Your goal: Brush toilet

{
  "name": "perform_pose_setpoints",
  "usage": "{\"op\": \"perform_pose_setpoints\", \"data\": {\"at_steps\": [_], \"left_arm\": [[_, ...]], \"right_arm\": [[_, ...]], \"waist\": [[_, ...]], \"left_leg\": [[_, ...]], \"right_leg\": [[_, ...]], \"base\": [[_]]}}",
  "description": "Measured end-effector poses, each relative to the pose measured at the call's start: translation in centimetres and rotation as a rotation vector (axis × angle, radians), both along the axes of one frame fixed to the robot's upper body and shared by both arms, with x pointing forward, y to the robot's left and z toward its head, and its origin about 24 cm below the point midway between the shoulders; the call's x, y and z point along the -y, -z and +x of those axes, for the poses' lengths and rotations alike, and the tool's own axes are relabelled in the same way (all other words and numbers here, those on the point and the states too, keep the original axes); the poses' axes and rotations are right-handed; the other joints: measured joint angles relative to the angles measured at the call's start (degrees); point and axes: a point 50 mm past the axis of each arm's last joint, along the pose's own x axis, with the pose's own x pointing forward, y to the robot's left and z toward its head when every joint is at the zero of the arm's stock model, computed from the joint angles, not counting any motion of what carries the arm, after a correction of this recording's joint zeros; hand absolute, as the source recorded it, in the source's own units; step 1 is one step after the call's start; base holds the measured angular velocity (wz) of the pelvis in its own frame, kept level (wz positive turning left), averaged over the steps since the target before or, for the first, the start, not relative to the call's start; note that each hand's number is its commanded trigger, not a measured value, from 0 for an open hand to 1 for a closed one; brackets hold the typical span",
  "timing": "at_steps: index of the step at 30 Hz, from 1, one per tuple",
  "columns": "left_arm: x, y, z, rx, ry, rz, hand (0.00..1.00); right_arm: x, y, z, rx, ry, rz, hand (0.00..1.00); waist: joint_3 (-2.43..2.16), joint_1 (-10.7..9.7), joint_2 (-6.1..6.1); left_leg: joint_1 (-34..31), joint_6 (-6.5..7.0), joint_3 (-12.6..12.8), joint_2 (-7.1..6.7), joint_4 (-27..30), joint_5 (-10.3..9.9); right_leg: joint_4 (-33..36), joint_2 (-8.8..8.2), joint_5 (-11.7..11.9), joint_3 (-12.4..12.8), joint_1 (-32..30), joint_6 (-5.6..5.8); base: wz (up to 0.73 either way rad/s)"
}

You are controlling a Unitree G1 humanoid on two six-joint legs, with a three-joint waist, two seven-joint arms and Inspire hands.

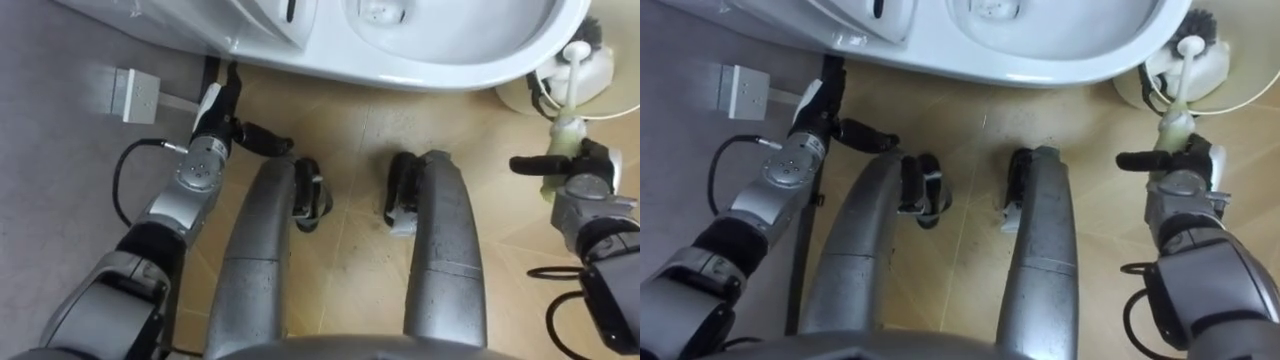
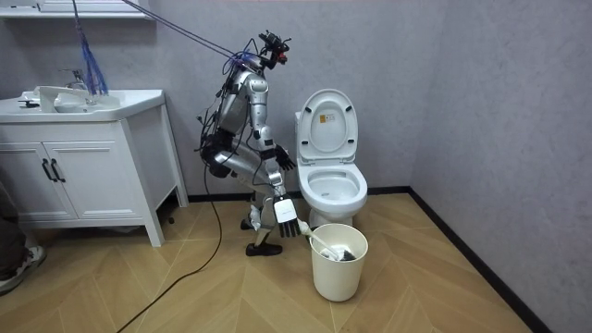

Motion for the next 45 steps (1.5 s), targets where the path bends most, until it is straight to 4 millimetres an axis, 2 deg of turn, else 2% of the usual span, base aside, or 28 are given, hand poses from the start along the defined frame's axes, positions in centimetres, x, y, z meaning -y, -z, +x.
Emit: {"op": "perform_pose_setpoints", "data": {"at_steps": [13,17,25,29,33,36,39,42,44,45], "left_arm": [[0.1,0.4,-0.4,-0.011,0.001,0.007,0.00],[0.1,0.6,-0.7,-0.023,0.010,0.001,0.00],[0.0,1.0,-1.6,-0.037,0.025,-0.031,0.00],[-0.2,1.7,-2.7,-0.062,0.032,-0.035,0.00],[-0.7,3.0,-4.1,-0.123,0.032,-0.037,0.00],[-1.1,4.3,-5.9,-0.183,0.028,-0.035,0.00],[-1.6,5.5,-7.5,-0.241,0.022,-0.043,0.00],[-2.0,6.0,-8.1,-0.277,0.028,-0.041,0.00],[-2.1,6.5,-8.8,-0.301,0.023,-0.043,0.00],[-2.4,6.8,-9.4,-0.315,0.014,-0.045,0.00]], "right_arm": [[0.0,1.0,-1.2,-0.028,0.062,0.058,1.00],[-0.1,1.1,-1.4,-0.034,0.068,0.062,1.00],[0.0,2.2,-2.8,-0.070,0.080,0.096,1.00],[-0.3,2.8,-3.5,-0.107,0.057,0.112,1.00],[-0.4,3.5,-4.4,-0.136,0.068,0.166,1.00],[-0.4,4.1,-5.4,-0.155,0.072,0.196,1.00],[-0.5,4.6,-6.1,-0.180,0.071,0.219,1.00],[-0.9,5.4,-7.3,-0.212,0.075,0.232,1.00],[-1.1,5.8,-8.1,-0.230,0.079,0.238,1.00],[-1.3,6.1,-8.5,-0.237,0.078,0.243,1.00]], "waist": [[-0.05,-0.6,-0.09],[-0.09,-1.4,-0.13],[-0.21,-1.1,0.04],[-0.53,0.3,0.13],[-0.68,0.5,0.18],[-1.10,0.5,0.14],[-1.23,0.5,0.27],[-1.32,0.5,0.25],[-1.39,0.4,0.18],[-1.63,0.4,0.09]], "left_leg": [[0.4,0.29,-0.2,0.08,0.5,-0.1],[1.3,0.22,-0.3,0.19,0.4,-0.4],[4.6,0.22,-1.1,0.51,-0.9,-0.5],[9.8,0.17,-0.8,1.22,-5.8,0.4],[17.4,0.36,0.0,0.90,-13.0,2.2],[22.6,0.18,-0.1,0.35,-17.2,2.9],[27.4,-0.11,-0.6,0.32,-20.2,3.1],[31.2,-0.37,-1.5,0.57,-22.3,3.2],[34.2,-0.46,-1.2,0.54,-24.2,3.2],[35.9,-0.61,-1.2,0.49,-25.5,3.4]], "right_leg": [[-0.1,0.15,0.0,-0.4,0.9,0.15],[-0.3,0.24,-0.1,-0.5,1.8,0.21],[-2.5,0.42,0.1,-1.4,5.8,0.39],[-8.6,2.13,2.2,-1.4,11.2,0.54],[-15.0,2.09,3.5,-1.3,18.3,0.90],[-18.3,1.95,3.7,-1.5,23.3,1.05],[-21.2,1.92,3.6,-2.4,28.2,1.01],[-23.7,2.06,3.6,-3.8,32.6,0.81],[-25.3,2.10,3.6,-3.8,35.4,0.82],[-26.4,2.18,3.6,-3.8,37.0,0.89]], "base": [[0.00],[-0.01],[0.00],[-0.20],[-0.03],[0.04],[0.04],[0.10],[-0.04],[-0.07]]}}
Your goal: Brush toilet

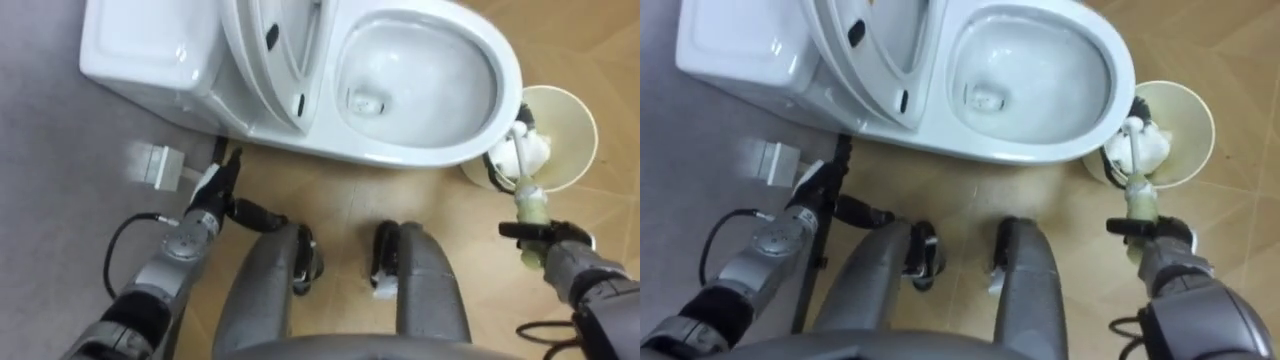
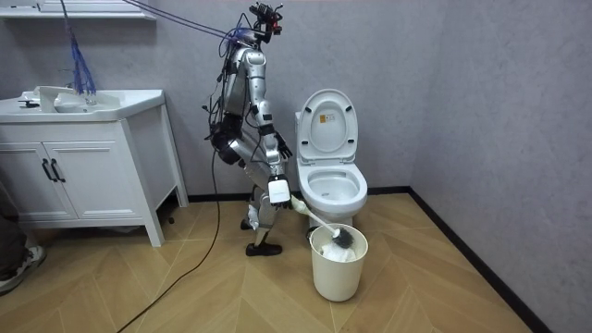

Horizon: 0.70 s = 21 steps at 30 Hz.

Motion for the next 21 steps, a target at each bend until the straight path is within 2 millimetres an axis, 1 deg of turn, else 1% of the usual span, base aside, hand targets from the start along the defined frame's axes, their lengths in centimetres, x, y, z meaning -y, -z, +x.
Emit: {"op": "perform_pose_setpoints", "data": {"at_steps": [3,4,6,7,8,9,10,12,14,15,16,17,18,19,21], "left_arm": [[-0.7,0.5,-1.1,-0.030,-0.017,-0.006,0.00],[-0.9,0.6,-1.3,-0.033,-0.024,-0.007,0.00],[-1.5,1.1,-2.7,-0.062,-0.051,-0.011,0.00],[-1.8,1.2,-3.0,-0.067,-0.063,-0.012,0.00],[-2.3,1.5,-3.7,-0.083,-0.086,-0.009,0.00],[-2.8,1.8,-4.8,-0.106,-0.104,0.002,0.00],[-3.0,1.9,-5.2,-0.114,-0.117,0.004,0.00],[-3.9,2.4,-7.4,-0.159,-0.163,0.016,0.00],[-4.5,2.6,-8.8,-0.178,-0.199,0.019,0.00],[-4.8,2.7,-9.7,-0.190,-0.218,0.023,0.00],[-4.8,2.8,-10.0,-0.198,-0.226,0.021,0.00],[-4.8,2.8,-10.8,-0.211,-0.235,0.018,0.00],[-4.9,2.7,-11.4,-0.211,-0.250,0.012,0.00],[-5.0,2.7,-11.9,-0.216,-0.263,0.008,0.00],[-5.2,2.6,-13.0,-0.222,-0.289,0.009,0.00]], "right_arm": [[-0.3,0.4,-0.6,-0.014,-0.007,-0.009,1.00],[-0.3,0.4,-0.6,-0.016,-0.003,-0.015,1.00],[-0.4,0.3,-0.6,-0.015,-0.011,-0.048,1.00],[-0.6,0.4,-0.6,-0.013,-0.019,-0.056,1.00],[-0.8,0.4,-0.6,-0.003,-0.046,-0.075,1.00],[-1.2,0.3,-0.6,0.014,-0.103,-0.098,1.00],[-1.4,0.2,-0.5,0.028,-0.127,-0.106,1.00],[-2.0,-0.1,-0.5,0.078,-0.200,-0.143,1.00],[-2.6,-0.5,-0.7,0.107,-0.287,-0.178,1.00],[-3.0,-0.6,-1.0,0.119,-0.342,-0.196,1.00],[-3.2,-0.6,-1.1,0.123,-0.368,-0.203,1.00],[-3.5,-0.6,-1.7,0.121,-0.416,-0.218,1.00],[-4.1,-0.6,-2.0,0.124,-0.471,-0.230,1.00],[-4.4,-0.7,-2.0,0.130,-0.497,-0.232,1.00],[-5.6,-1.2,-2.2,0.167,-0.580,-0.226,1.00]], "waist": [[-0.40,-0.2,-0.59],[-0.44,-0.2,-0.65],[-0.57,-0.1,-0.69],[-0.80,-0.1,-0.80],[-1.00,-0.1,-1.21],[-1.35,-0.1,-1.80],[-1.49,-0.1,-1.95],[-1.81,-0.1,-2.15],[-1.92,-0.3,-2.20],[-2.05,-0.4,-2.12],[-2.19,-0.4,-2.07],[-2.53,-0.2,-2.07],[-2.76,-0.1,-2.20],[-2.82,-0.1,-2.22],[-2.75,-0.2,-2.50]], "left_leg": [[3.3,-0.19,0.0,-0.13,-2.8,0.5],[4.0,-0.22,0.0,-0.09,-3.2,0.5],[7.1,-0.40,0.0,0.56,-5.2,0.6],[7.7,-0.54,-0.1,0.69,-5.9,0.7],[9.4,-0.75,-0.1,0.69,-7.7,1.1],[11.4,-0.95,-0.1,0.59,-9.8,1.6],[12.6,-1.06,-0.1,0.62,-10.7,1.8],[17.7,-1.51,-0.3,0.93,-14.9,2.5],[21.2,-1.71,-0.9,0.97,-17.4,3.1],[23.3,-1.81,-1.2,1.00,-18.7,3.2],[24.2,-1.86,-1.4,0.98,-19.4,3.3],[26.2,-1.91,-1.6,0.91,-21.0,3.6],[27.8,-1.91,-1.6,0.82,-22.5,3.9],[28.5,-1.91,-1.6,0.82,-23.1,4.0],[31.4,-2.03,-1.9,0.71,-25.5,4.6]], "right_leg": [[-2.2,0.09,0.1,-0.1,3.2,0.06],[-2.6,0.16,0.1,-0.1,3.8,0.06],[-5.2,0.91,0.4,-0.6,7.2,-0.03],[-6.1,1.05,0.6,-0.8,7.9,-0.11],[-7.6,1.22,0.9,-0.9,9.5,-0.16],[-9.0,1.30,1.0,-0.9,11.2,-0.16],[-9.9,1.45,1.1,-0.9,12.3,-0.19],[-14.2,2.11,1.8,-1.5,17.6,-0.29],[-17.2,2.31,2.1,-2.4,21.4,-0.29],[-18.7,2.45,2.2,-2.9,23.7,-0.25],[-19.5,2.49,2.2,-3.2,24.8,-0.22],[-21.0,2.57,2.3,-3.5,26.8,-0.11],[-22.4,2.58,2.3,-3.9,28.3,0.00],[-23.0,2.58,2.3,-4.1,29.0,0.02],[-24.4,2.60,2.4,-4.7,32.2,0.15]], "base": [[-0.01],[0.00],[-0.04],[-0.03],[0.00],[0.00],[-0.03],[0.02],[0.17],[0.19],[0.17],[0.16],[0.15],[0.12],[0.11]]}}
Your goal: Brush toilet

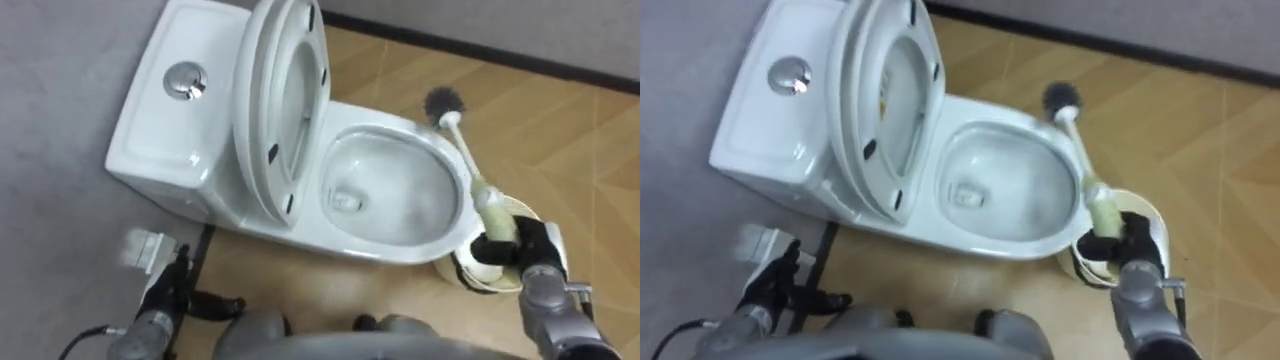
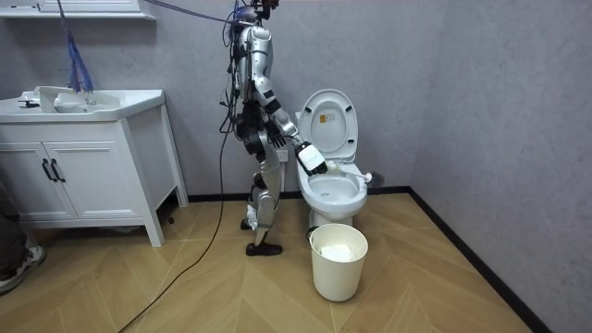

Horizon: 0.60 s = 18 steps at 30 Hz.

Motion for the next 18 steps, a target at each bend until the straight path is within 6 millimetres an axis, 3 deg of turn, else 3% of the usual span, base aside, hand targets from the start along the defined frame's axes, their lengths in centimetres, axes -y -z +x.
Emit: {"op": "perform_pose_setpoints", "data": {"at_steps": [4,6,10,12,16,18], "left_arm": [[-0.6,-0.1,-1.5,-0.020,-0.042,0.027,0.00],[-1.0,-0.8,-2.3,-0.002,-0.057,0.060,0.00],[-1.2,-1.9,-2.2,0.041,-0.020,0.171,0.00],[-1.3,-2.9,-1.0,0.093,0.062,0.276,0.00],[-1.5,-5.8,1.2,0.249,0.111,0.443,0.00],[-1.9,-7.9,3.4,0.382,0.121,0.546,0.00]], "right_arm": [[-1.0,-0.7,-0.2,0.023,-0.111,-0.020,1.00],[-1.2,-0.8,-0.7,0.017,-0.168,-0.050,1.00],[-1.3,-0.4,-1.7,-0.041,-0.267,-0.116,1.00],[-1.4,0.3,-3.0,-0.091,-0.271,-0.110,1.00],[-1.1,0.5,-3.6,-0.112,-0.272,-0.116,1.00],[-0.7,1.3,-4.2,-0.154,-0.279,-0.125,1.00]], "waist": [[0.18,0.5,-0.12],[0.53,0.6,-0.54],[0.62,2.3,-0.77],[0.61,3.0,-0.77],[0.61,4.0,-0.40],[0.59,4.5,-0.45]], "left_leg": [[3.0,-0.04,-1.1,0.04,-1.3,0.0],[5.2,-0.20,-1.5,0.06,-2.6,0.1],[6.3,-0.26,-1.6,0.09,-3.5,0.2],[6.3,-0.27,-2.5,-0.05,-3.5,0.2],[6.4,-0.26,-3.2,-0.17,-3.5,0.2],[6.6,-0.29,-3.4,-0.09,-3.5,0.2]], "right_leg": [[-2.0,0.27,0.0,-1.5,3.9,0.01],[-3.8,0.39,0.0,-2.2,6.6,0.06],[-5.2,0.43,0.1,-3.2,8.3,0.25],[-5.8,0.36,0.3,-4.2,9.2,0.42],[-6.1,0.39,0.3,-4.3,9.6,0.48],[-6.1,0.39,0.3,-4.8,9.9,0.48]], "base": [[0.12],[0.15],[0.13],[0.29],[0.04],[0.07]]}}
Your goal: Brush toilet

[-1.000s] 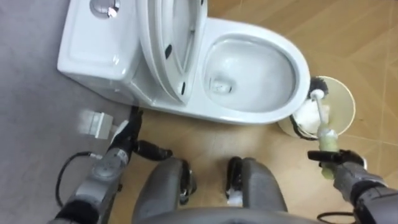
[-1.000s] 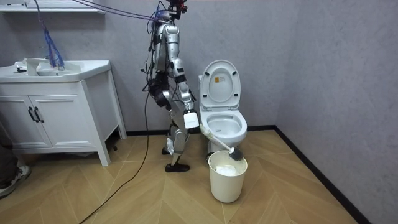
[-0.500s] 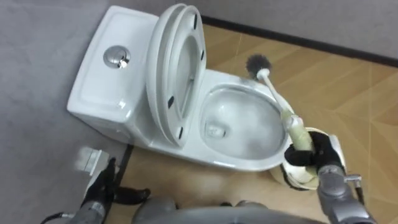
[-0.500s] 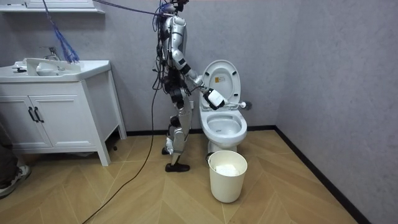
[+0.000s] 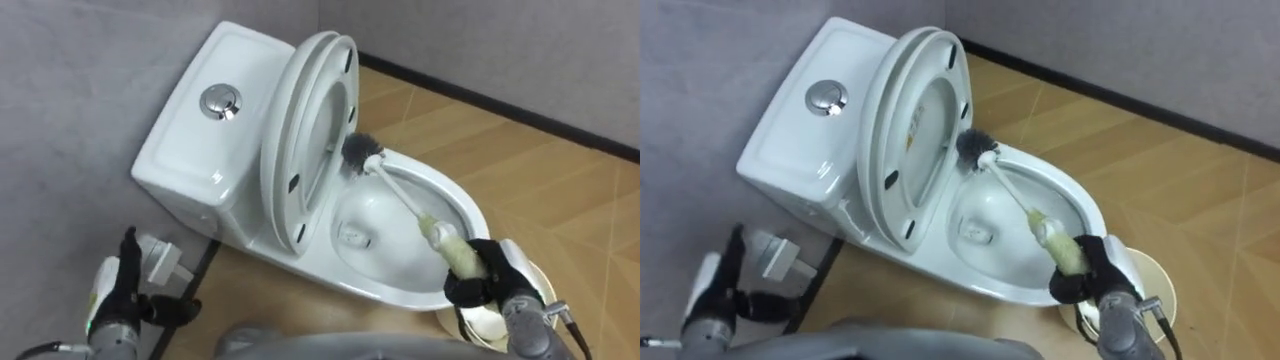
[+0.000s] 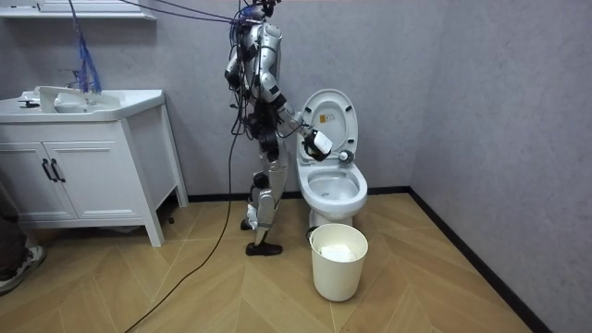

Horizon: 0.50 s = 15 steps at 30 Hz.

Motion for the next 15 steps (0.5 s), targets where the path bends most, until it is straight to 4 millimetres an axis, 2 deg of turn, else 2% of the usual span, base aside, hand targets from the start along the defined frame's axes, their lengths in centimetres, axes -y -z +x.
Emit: {"op": "perform_pose_setpoints", "data": {"at_steps": [2,6,12,15], "left_arm": [[0.1,-1.6,1.6,0.087,0.032,0.084,0.00],[0.8,-4.5,2.9,0.243,0.076,0.184,0.00],[1.8,-6.4,4.4,0.384,0.105,0.266,0.00],[2.2,-8.0,4.8,0.480,0.124,0.299,0.00]], "right_arm": [[0.2,0.4,-0.4,-0.031,0.004,0.001,1.00],[0.7,1.5,-1.8,-0.132,-0.003,-0.008,1.00],[1.4,2.8,-3.5,-0.267,0.009,-0.015,1.00],[1.5,3.0,-4.2,-0.309,0.003,-0.013,1.00]], "waist": [[-0.07,0.4,-0.19],[-0.27,0.7,-0.97],[-0.24,1.5,-1.43],[-0.09,0.9,-1.43]], "left_leg": [[0.0,-0.04,-0.1,-0.01,0.0,0.1],[-0.1,-0.06,-0.4,-0.11,0.3,0.1],[-0.3,-0.06,-0.9,-0.16,0.5,0.1],[-0.2,-0.06,-1.8,-0.30,0.5,0.1]], "right_leg": [[0.0,0.00,0.0,-0.1,0.0,-0.02],[-0.2,0.00,0.1,-0.3,-0.2,-0.08],[-0.2,-0.06,0.1,-0.9,0.0,-0.07],[-0.4,-0.12,0.1,-1.6,0.4,-0.07]], "base": [[0.03],[0.03],[0.03],[0.11]]}}
